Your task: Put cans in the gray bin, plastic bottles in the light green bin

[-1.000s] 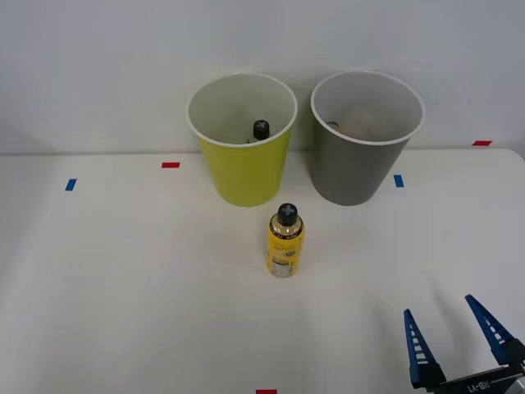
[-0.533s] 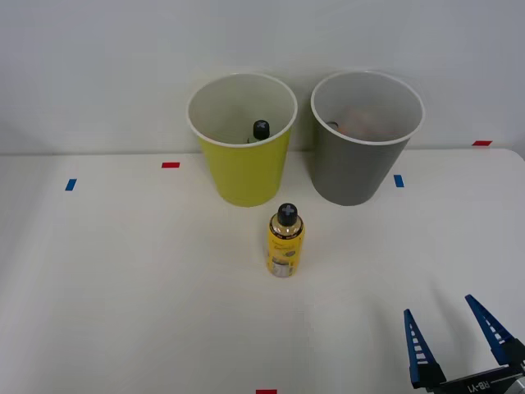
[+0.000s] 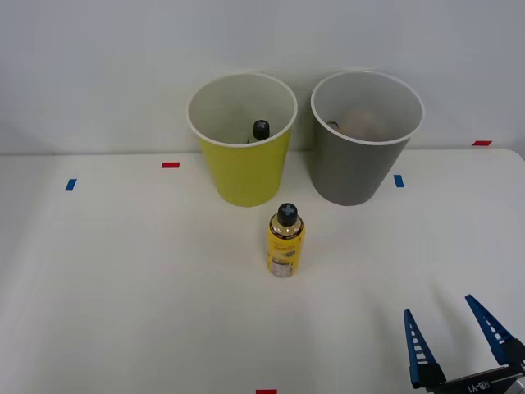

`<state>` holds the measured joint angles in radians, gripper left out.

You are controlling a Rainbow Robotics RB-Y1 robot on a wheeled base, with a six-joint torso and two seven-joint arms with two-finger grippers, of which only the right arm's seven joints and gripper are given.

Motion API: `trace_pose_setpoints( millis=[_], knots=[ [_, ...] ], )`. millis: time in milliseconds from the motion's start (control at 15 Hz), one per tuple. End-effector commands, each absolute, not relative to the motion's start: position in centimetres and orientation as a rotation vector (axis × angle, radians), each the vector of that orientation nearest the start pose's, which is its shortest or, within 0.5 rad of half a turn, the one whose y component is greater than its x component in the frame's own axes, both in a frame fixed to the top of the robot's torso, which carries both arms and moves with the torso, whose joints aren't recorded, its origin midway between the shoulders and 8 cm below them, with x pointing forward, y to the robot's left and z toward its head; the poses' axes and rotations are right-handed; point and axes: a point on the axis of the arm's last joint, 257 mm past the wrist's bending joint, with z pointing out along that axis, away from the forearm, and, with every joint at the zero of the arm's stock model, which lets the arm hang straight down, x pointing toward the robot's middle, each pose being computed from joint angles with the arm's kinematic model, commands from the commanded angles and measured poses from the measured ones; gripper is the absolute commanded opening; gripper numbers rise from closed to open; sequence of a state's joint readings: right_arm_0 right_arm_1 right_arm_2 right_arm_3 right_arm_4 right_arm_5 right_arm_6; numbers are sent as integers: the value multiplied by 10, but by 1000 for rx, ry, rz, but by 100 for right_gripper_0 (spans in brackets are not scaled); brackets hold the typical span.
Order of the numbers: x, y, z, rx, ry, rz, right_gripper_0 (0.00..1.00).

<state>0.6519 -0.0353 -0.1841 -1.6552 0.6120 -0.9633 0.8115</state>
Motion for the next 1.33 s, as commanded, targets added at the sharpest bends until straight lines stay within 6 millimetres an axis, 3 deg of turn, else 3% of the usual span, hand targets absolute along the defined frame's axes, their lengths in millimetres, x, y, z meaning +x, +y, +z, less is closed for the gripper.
trace_pose_setpoints(
  millis=[67,467,533,733,1333],
  knots=[
    [296,-266,-254,-135,1351,209,100],
    [296,-266,-254,-135,1351,209,100],
    [291,-268,-275,-107,1402,213,100],
    [288,-266,-269,-78,1375,267,100],
    [305,-213,-253,-247,1284,282,100]
  ],
)
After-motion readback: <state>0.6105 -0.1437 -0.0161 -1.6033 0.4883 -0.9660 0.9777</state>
